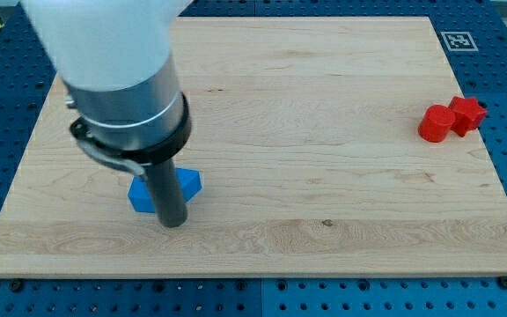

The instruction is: Push the triangle to the center of the board

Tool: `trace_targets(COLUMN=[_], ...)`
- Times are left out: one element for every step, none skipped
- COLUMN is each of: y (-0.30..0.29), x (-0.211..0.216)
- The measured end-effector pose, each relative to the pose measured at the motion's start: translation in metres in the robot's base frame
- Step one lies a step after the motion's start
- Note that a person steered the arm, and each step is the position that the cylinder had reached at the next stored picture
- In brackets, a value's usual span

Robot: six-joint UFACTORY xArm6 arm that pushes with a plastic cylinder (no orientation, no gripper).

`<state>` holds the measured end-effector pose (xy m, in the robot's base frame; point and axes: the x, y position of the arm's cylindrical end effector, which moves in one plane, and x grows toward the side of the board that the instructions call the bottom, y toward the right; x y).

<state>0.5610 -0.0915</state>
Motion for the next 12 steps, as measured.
trace_targets(y=[0.01,0.001,0.019,0.038,0.044,0.009,-0.028,-0.052,-0.008,0.024,0.037,0.078], x=[-0.007,-0.018,-0.038,-0.05,-0.061,-0.061,-0.061,-0.072,-0.077,-0.078,-0.093,-0.094])
